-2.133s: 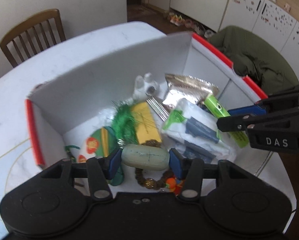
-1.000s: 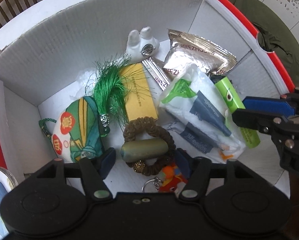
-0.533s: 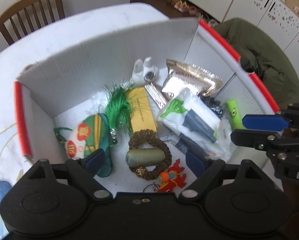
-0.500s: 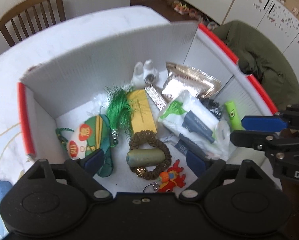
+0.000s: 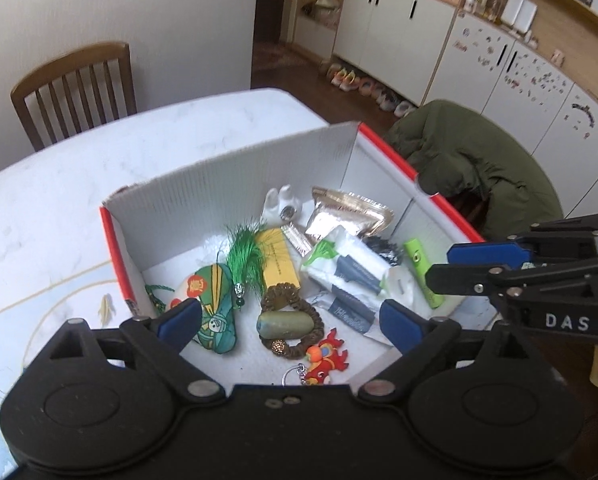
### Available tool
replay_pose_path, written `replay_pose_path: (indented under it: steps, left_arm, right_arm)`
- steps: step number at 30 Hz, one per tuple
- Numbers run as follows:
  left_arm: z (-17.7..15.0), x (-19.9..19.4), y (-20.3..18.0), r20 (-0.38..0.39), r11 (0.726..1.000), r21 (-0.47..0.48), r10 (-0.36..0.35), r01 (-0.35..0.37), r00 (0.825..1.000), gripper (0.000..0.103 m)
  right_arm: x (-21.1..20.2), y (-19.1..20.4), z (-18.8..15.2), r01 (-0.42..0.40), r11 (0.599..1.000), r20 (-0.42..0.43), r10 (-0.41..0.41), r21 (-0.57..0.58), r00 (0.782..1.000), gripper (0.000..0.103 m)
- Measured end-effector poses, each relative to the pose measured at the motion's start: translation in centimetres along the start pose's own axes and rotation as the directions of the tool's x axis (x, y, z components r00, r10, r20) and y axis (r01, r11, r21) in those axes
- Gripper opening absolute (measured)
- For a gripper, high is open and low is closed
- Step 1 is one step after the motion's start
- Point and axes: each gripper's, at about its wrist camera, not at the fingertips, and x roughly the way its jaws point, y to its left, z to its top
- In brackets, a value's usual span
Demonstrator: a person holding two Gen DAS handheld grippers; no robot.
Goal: Organize objects
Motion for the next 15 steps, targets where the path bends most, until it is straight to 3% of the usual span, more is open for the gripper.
replay_pose_path:
  steps: [4, 8, 15]
  left_arm:
    - [-0.4, -2.1, 0.4, 0.045, 1.0, 0.012, -0.013, 0.013, 0.999, 0.099]
    - [-0.8, -4.0, 1.0, 0.085, 1.0, 0.015, -0.023, 0.022, 0.996, 0.1]
    - [-2.2, -7.5, 2.2, 0.186, 0.999, 0.032, -0.029, 0.023, 0.982, 0.102]
  right_arm:
    - [-1.2, 1.0, -0.3, 0.0, 1.0, 0.036, -0.001, 0.01, 0.999, 0.029]
    - [-2.5, 2.1, -0.6, -0.01, 0.999, 0.073, 0.008, 0.031, 0.997, 0.048]
    - [-4.5, 4.7, -1.1, -0.004, 1.0, 0.138, 0.002, 0.018, 0.99, 0.054]
